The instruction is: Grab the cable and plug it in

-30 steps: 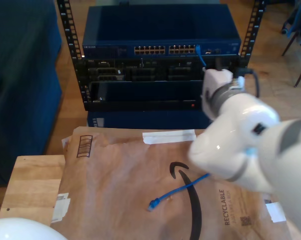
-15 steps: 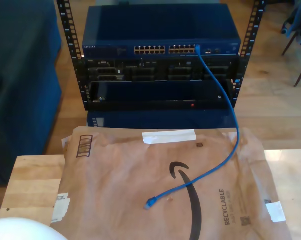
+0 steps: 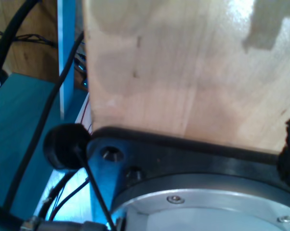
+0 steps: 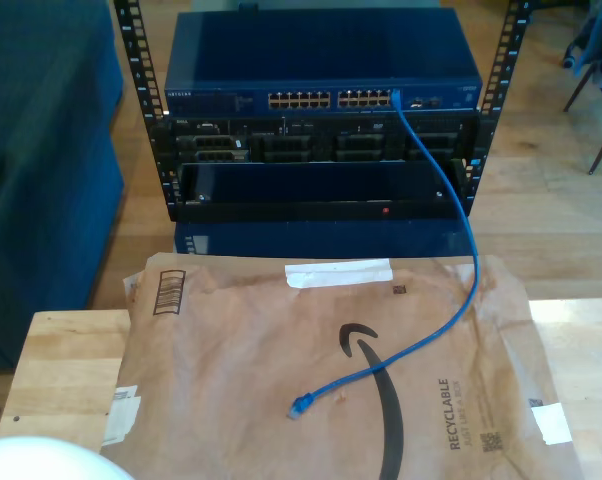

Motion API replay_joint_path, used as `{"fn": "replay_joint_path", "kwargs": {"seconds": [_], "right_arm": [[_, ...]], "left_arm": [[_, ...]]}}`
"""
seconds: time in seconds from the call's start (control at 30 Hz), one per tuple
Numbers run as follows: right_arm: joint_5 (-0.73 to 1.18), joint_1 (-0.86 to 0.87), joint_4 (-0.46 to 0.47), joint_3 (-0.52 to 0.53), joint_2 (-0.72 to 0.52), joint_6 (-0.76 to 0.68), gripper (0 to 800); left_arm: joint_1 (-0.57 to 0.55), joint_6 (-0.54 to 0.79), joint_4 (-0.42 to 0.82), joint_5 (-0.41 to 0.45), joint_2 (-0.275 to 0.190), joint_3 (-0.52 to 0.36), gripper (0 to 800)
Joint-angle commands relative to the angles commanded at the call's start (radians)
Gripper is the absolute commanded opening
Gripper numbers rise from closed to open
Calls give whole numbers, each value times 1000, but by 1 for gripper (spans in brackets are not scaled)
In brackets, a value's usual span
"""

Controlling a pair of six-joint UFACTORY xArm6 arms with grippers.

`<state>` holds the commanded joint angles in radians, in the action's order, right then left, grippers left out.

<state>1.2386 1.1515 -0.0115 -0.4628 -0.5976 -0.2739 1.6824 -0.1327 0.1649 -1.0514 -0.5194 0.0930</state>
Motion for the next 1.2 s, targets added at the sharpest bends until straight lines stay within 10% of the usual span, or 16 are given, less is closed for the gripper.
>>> {"fn": "replay_joint_path", "kwargs": {"seconds": [0.17, 0.73, 1.2], "right_arm": [[5, 189, 0, 129, -46, 192, 797], [-407, 272, 3, 474, -80, 193, 796], [-443, 288, 3, 493, -86, 195, 798]], "left_arm": [[0, 0, 0, 0, 0, 0, 800], [0, 0, 0, 0, 0, 0, 800], [0, 0, 0, 0, 0, 0, 800]]}}
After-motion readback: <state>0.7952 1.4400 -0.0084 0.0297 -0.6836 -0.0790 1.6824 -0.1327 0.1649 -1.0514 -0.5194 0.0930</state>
